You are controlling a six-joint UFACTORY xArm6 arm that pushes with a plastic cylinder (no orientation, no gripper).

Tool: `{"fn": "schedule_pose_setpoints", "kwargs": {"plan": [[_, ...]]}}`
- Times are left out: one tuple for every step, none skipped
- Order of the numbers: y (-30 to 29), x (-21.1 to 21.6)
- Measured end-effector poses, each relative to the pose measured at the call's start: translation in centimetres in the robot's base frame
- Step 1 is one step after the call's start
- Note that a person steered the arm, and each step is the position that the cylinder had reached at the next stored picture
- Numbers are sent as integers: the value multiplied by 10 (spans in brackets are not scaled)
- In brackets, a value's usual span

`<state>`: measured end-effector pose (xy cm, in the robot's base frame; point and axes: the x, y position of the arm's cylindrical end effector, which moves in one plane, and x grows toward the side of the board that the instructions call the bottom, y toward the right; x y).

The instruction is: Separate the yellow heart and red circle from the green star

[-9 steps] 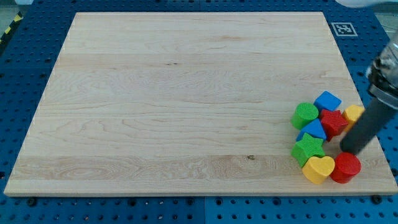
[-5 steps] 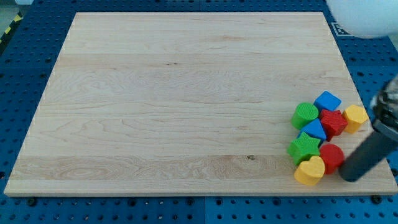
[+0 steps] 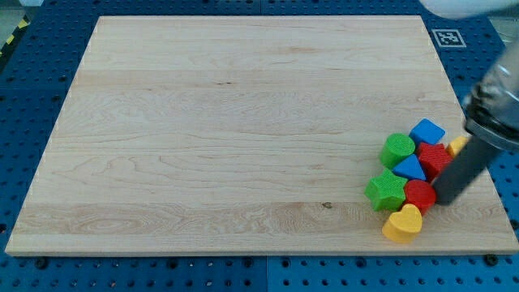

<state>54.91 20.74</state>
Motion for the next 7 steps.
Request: {"fn": "schedule_pose_setpoints", "kwargs": {"plan": [[-30,-18],[-20,-4],[-5,28],[5,35],[25,24],[64,17],[97,65]]}}
